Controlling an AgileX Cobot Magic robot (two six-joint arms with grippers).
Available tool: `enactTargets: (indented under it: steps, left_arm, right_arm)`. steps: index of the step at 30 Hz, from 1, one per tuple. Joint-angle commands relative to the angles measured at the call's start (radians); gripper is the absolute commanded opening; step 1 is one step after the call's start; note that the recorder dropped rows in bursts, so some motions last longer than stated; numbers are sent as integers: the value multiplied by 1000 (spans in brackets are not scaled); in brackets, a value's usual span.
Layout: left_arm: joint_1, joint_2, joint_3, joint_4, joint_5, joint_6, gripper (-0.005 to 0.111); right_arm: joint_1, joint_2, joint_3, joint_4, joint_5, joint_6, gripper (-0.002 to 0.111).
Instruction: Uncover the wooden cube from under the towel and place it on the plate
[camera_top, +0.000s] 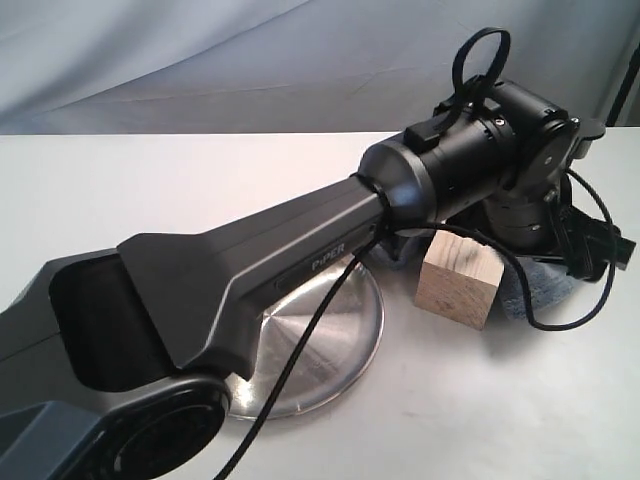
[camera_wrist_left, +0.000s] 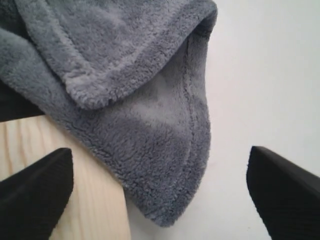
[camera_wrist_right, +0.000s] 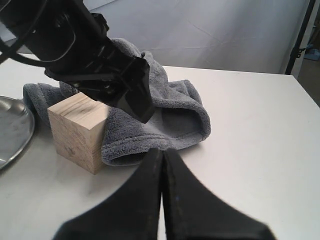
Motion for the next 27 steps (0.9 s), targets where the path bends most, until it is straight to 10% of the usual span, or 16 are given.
enactTargets:
  steps: [1, 13, 27]
  left_arm:
    - [-7, 10, -3, -1, -33, -31, 88]
    - [-7, 41, -3, 10, -115, -52, 85]
    - [-9, 62, -26, 7, -152, -54, 34]
  right_arm:
    - [0, -6, 3, 5, 12, 4, 3]
    - [0, -6, 3, 5, 12, 4, 3]
    - [0, -6, 3, 5, 12, 4, 3]
